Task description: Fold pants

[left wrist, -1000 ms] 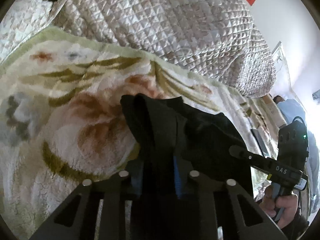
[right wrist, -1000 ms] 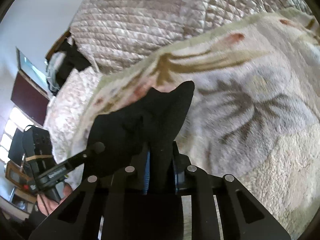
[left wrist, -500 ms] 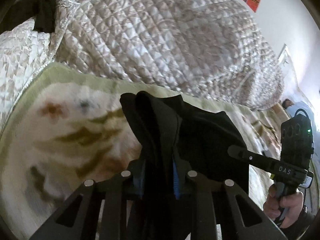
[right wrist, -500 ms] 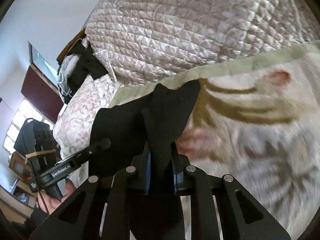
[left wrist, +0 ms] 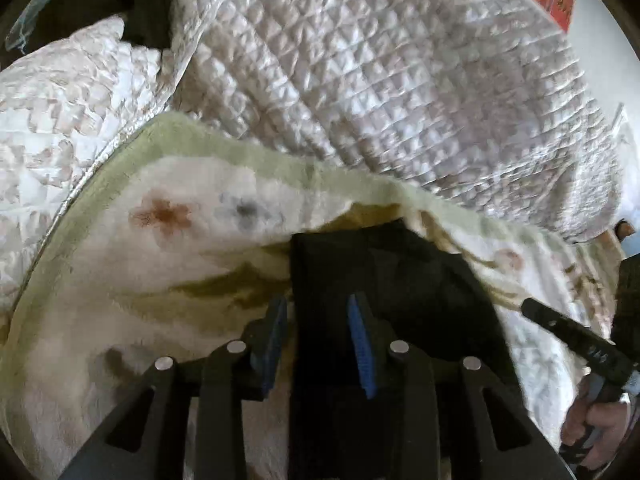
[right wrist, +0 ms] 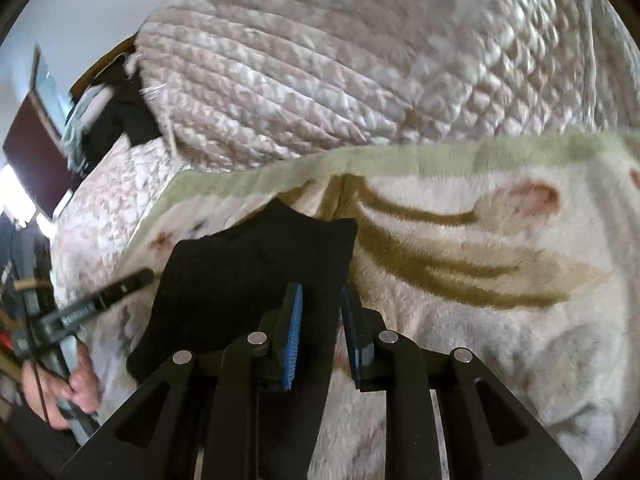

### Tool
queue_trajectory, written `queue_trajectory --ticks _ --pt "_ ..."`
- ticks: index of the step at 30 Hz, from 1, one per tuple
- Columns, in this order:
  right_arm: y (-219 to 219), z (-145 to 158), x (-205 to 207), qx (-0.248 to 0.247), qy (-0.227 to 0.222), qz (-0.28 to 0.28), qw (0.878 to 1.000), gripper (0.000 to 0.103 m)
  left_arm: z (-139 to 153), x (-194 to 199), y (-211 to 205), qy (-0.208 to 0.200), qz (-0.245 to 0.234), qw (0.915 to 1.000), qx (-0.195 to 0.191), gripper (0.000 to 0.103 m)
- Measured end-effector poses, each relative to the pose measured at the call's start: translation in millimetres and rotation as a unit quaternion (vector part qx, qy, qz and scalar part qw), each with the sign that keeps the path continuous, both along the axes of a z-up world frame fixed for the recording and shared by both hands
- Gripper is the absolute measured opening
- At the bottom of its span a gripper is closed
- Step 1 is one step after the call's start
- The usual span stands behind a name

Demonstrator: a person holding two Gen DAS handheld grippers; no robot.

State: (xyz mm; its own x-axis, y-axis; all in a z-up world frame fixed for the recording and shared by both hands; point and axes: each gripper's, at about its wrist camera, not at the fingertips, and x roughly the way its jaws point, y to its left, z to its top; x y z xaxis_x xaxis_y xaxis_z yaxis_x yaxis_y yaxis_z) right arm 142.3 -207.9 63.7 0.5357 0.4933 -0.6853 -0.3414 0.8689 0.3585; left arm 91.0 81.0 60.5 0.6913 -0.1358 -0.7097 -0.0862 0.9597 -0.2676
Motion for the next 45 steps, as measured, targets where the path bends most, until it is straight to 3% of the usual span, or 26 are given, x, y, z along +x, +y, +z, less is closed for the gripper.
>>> queue_trajectory --ticks 3,6,9,11,17,24,28,29,31,32,45 --pt "9.4 3.7 -22.0 -0.010 -0.009 0.023 1.000 0.020 6.5 -23.9 -16.1 -0.018 -0.032 0.9993 0.004 0.034" --pt "23.2 -2.6 -48.2 -0.035 -0.013 0.051 0.998 0.019 -1.8 -41.4 -33.7 -0.008 -0.061 0.9981 0.003 0.034" --pt "34.5 -26.1 -64.8 -0.067 0.008 0.071 0.995 0.019 -22.2 -51.3 -44.0 0.016 -0.071 0.9969 0.029 0.034" --pt "39.4 -34.6 -68.9 -0.087 0.001 0.082 0.993 0.019 -24.8 -55.2 -48.1 0.005 -0.078 0.9954 0.056 0.034" --pt "30.4 -21.2 -74.0 -0.063 -0.004 0.068 0.996 0.019 -22.2 -53.6 -43.0 0.012 -0.057 0.9965 0.060 0.034" --pt "26.1 -9.6 -103.9 -0.074 -0.037 0.053 0.995 0.024 -16.8 -83.4 -47.8 0.005 -0.030 0.9972 0.069 0.035" --pt "23.1 -12.1 -114.9 -0.085 -0.037 0.045 0.995 0.025 -24.8 -94.9 -53.6 0.017 -0.024 0.9961 0.083 0.044" --pt "22.5 -12.9 -118.2 -0.090 -0.038 0.043 0.994 0.027 -27.1 -96.9 -54.6 0.020 -0.022 0.9960 0.085 0.046" --pt "21.0 -14.2 -123.6 -0.096 -0.039 0.039 0.994 0.053 -30.6 -99.9 -55.2 0.026 -0.018 0.9962 0.082 0.052" --pt "19.3 -15.6 -126.2 -0.096 -0.038 0.036 0.994 0.055 -32.6 -101.5 -55.5 0.028 -0.016 0.9959 0.085 0.053" --pt "21.0 -44.5 -128.6 -0.133 -0.011 0.035 0.990 0.055 -50.3 -99.6 -58.6 0.044 -0.008 0.9920 0.118 0.060"
